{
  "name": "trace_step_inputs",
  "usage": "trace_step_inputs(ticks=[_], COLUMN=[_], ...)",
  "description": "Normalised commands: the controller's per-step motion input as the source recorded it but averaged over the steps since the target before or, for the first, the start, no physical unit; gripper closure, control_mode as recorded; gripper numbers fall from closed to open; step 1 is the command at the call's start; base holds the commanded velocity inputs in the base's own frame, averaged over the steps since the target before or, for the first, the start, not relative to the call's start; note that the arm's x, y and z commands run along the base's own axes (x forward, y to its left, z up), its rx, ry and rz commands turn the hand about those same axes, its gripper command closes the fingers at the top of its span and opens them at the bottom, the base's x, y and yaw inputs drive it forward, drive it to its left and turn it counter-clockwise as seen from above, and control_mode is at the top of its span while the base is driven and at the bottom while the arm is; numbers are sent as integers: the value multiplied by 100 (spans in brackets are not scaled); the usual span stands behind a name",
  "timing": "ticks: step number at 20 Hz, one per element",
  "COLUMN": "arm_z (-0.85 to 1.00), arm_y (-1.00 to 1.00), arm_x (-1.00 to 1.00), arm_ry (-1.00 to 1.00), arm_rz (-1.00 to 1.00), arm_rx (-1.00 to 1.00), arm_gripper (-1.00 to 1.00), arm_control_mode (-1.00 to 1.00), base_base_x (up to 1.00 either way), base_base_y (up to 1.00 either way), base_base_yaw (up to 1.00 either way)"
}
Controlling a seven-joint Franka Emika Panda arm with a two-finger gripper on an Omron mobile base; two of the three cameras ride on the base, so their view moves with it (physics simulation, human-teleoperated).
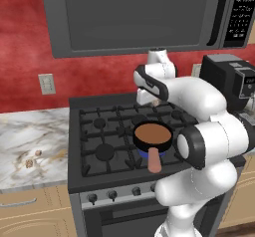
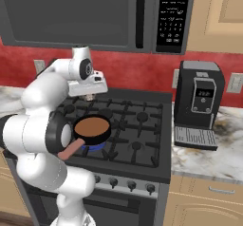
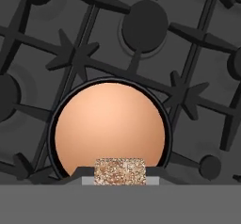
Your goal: Pick up the sugar cube(s) and place them in the saucepan with hot chocolate.
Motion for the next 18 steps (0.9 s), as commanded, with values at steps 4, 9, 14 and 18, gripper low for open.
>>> trace_step_inputs(ticks=[4,9,14,18], arm_z=[-31,-23,-21,-24], arm_y=[0,19,6,0], arm_x=[3,0,4,3], arm_ry=[2,0,0,0], arm_rz=[3,0,0,0], arm_rx=[3,1,0,0], arm_gripper=[100,100,100,100], arm_control_mode=[-100,-100,-100,-100], base_base_x=[0,0,0,0], base_base_y=[0,0,0,0], base_base_yaw=[0,0,0,0])
